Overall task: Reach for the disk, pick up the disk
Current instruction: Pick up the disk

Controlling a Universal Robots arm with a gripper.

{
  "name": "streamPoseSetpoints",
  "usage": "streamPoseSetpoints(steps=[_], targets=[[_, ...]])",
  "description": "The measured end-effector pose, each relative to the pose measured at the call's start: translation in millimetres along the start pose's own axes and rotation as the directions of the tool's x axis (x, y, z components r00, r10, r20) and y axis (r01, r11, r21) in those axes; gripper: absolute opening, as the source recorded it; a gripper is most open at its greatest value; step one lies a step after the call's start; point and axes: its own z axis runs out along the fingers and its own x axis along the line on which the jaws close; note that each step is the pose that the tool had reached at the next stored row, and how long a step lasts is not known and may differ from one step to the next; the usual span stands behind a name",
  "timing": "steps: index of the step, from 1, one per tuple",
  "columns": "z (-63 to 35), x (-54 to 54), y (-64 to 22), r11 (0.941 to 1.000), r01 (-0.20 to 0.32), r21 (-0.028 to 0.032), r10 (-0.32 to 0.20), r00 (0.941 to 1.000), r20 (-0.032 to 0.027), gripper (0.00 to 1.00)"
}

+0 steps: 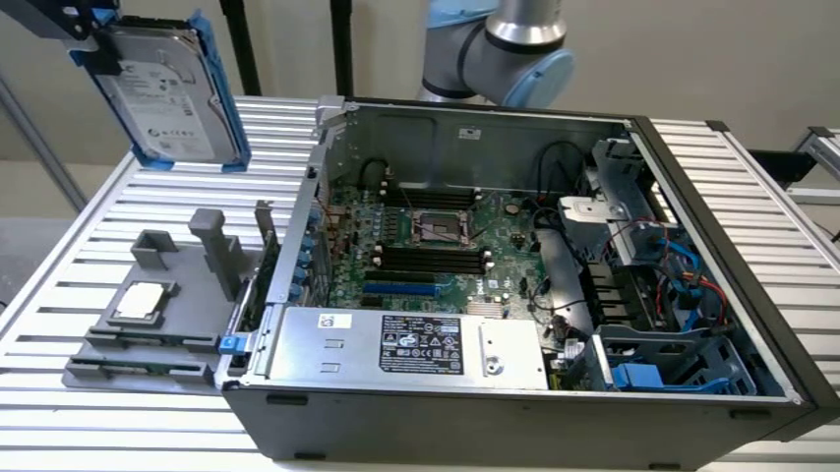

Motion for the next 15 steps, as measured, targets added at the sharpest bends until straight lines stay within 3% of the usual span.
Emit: streamPoseSetpoints(steps=[7, 15], targets=[[-7.6, 4.9, -23.1, 1.0000, 0.000, -0.0030, 0.000, 0.9999, 0.0167, 0.33], [-13.1, 12.5, -48.3, 1.0000, -0.001, -0.0090, 0.001, 0.9996, 0.0269, 0.33]])
